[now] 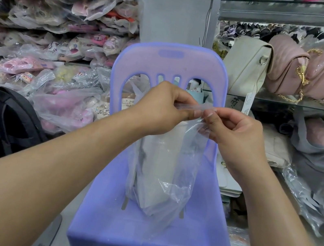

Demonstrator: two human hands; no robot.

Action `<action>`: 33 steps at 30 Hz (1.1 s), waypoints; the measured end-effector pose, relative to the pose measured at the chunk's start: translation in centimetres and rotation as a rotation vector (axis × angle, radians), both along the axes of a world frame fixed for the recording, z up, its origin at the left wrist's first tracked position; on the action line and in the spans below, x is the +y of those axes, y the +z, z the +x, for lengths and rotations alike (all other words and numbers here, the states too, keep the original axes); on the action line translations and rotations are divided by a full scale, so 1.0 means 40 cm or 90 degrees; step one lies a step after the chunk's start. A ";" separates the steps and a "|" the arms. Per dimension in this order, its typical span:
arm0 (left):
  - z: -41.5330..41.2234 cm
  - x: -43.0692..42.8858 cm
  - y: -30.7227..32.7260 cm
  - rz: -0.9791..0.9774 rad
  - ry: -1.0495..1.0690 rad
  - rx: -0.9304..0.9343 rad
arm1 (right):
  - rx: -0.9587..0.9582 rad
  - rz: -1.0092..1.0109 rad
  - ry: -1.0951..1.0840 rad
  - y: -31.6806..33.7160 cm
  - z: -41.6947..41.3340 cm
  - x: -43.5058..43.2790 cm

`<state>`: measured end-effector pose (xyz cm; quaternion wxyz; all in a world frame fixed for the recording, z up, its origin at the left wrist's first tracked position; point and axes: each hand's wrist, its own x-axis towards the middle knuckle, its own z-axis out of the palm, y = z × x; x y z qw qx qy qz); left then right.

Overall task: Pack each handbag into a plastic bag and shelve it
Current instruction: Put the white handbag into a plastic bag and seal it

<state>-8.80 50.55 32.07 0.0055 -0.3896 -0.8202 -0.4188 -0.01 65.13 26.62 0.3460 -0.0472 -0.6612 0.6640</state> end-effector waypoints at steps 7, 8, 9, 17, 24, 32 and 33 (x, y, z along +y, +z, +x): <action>0.000 0.004 -0.013 -0.006 0.007 0.005 | -0.006 0.025 -0.011 -0.009 -0.005 0.001; 0.000 0.005 -0.014 -0.013 0.005 0.006 | -0.009 0.032 -0.013 -0.010 -0.005 0.002; -0.001 0.007 -0.015 -0.021 0.006 0.008 | -0.010 0.036 -0.014 -0.011 -0.006 0.002; 0.004 0.026 -0.019 -0.052 0.059 0.084 | -0.012 0.021 -0.014 -0.015 -0.005 0.005; 0.015 0.036 -0.027 -0.092 0.072 0.196 | -0.012 0.031 -0.026 -0.017 0.000 0.010; -0.040 -0.017 -0.046 -0.064 -0.004 0.184 | -0.015 0.017 -0.009 -0.012 0.001 0.011; -0.042 -0.016 -0.046 -0.046 -0.010 0.185 | -0.023 0.002 -0.008 -0.010 -0.001 0.009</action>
